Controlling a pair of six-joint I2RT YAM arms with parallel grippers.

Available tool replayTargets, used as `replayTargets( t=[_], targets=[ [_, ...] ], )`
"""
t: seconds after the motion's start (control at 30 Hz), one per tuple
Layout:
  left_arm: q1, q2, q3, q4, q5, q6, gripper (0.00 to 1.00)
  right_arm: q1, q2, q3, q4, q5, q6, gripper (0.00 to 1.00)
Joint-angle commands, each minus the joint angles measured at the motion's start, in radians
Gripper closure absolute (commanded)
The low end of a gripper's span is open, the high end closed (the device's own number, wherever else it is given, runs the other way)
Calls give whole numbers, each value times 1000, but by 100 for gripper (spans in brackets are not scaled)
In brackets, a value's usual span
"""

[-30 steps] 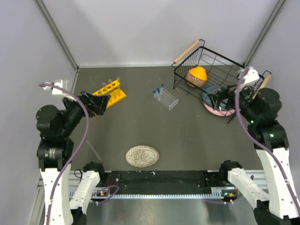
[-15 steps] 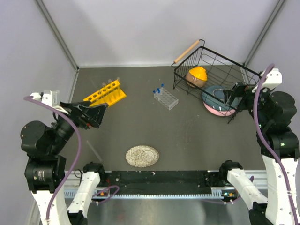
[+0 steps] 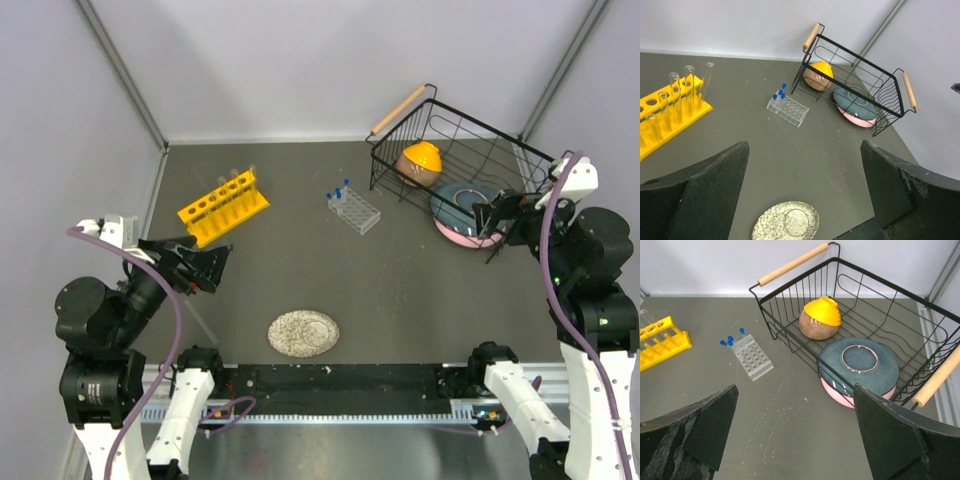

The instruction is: Organize the chemistry lab equipment

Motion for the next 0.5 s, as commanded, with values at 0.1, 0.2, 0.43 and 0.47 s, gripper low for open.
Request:
replayTargets(
  t=[0.1, 0.2, 0.43, 0.47],
  targets=[
    [-5, -26, -26, -10, -30, 43, 1, -18, -20, -56, 29, -66, -42, 1],
    [-7, -28, -35, -11, -27, 48, 1, -15, -25, -62, 34, -68, -61, 1],
    [-7, -35, -45, -27, -58, 69, 1, -17, -25, -68, 54, -101, -82, 1],
    [-7, -34, -46, -30, -60, 68, 1, -15, -25, -65, 54, -105, -78, 1]
  ],
)
